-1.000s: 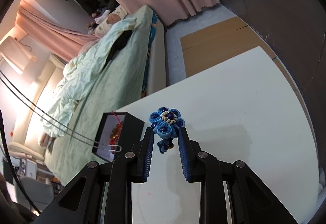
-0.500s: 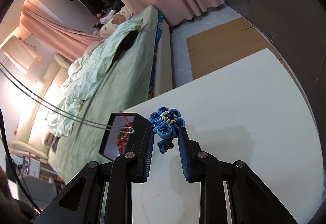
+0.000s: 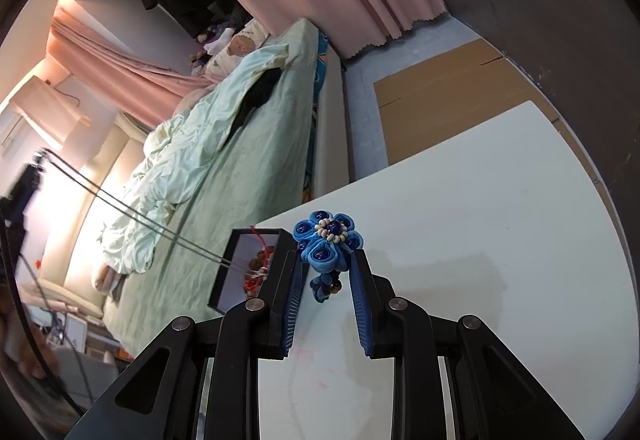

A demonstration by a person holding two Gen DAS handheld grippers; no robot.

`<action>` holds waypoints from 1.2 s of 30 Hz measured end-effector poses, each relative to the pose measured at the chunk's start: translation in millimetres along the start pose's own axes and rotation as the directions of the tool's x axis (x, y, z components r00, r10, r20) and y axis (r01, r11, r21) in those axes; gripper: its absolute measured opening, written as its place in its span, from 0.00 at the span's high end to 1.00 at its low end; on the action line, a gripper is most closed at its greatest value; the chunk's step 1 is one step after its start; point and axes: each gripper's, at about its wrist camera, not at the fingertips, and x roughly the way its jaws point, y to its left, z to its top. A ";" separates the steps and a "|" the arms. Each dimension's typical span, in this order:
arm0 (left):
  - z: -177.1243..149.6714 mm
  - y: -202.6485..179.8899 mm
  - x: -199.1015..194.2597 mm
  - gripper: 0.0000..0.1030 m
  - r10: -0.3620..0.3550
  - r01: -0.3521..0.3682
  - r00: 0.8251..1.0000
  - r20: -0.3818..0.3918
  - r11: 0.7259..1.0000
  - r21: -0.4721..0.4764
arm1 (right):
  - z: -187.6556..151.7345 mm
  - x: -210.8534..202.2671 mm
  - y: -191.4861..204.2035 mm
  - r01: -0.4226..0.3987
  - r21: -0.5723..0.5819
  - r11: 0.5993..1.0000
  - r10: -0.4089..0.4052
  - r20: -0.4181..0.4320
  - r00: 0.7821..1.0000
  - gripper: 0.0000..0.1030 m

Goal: Organize jewelry
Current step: 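Carry the silver pendant toward the box with the left gripper while the right gripper lifts the blue flower, then lower the silver pendant and blue flower brooch into the box and open both grippers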

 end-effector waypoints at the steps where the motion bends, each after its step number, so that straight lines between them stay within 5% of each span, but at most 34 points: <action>1: -6.0 1.8 5.9 0.88 -0.002 0.001 1.000 -0.015 1.000 -0.008 | 0.2 -1.1 1.3 -0.007 -0.002 1.000 0.007 0.004 1.000 0.75; 20: -98.5 50.4 77.0 0.84 -0.097 0.041 0.972 -0.215 0.968 -0.248 | -0.8 23.4 37.8 -0.165 -0.014 0.986 0.166 0.030 0.986 0.75; 22: -101.4 57.7 78.2 0.73 -0.100 0.035 0.967 -0.236 0.964 -0.265 | -1.6 29.2 44.1 -0.185 -0.026 0.982 0.186 0.027 0.982 0.75; 24: -103.2 64.1 73.9 0.36 -0.091 0.028 0.971 -0.220 0.962 -0.273 | -2.4 35.4 49.3 -0.203 -0.035 0.979 0.204 0.019 0.979 0.75; 26: -101.2 72.2 66.8 0.23 -0.064 0.009 0.981 -0.185 0.958 -0.286 | -3.5 43.6 54.2 -0.216 -0.040 0.976 0.216 0.003 0.976 0.75; 34: -94.2 93.9 58.6 0.21 -0.037 -0.016 0.987 -0.157 0.946 -0.324 | -9.6 85.8 72.3 -0.262 -0.021 0.965 0.260 -0.068 0.963 0.72; 36: -93.2 96.4 59.3 0.21 -0.038 -0.015 0.987 -0.155 0.944 -0.330 | -12.4 97.7 75.6 -0.244 -0.014 0.970 0.241 -0.113 0.964 0.53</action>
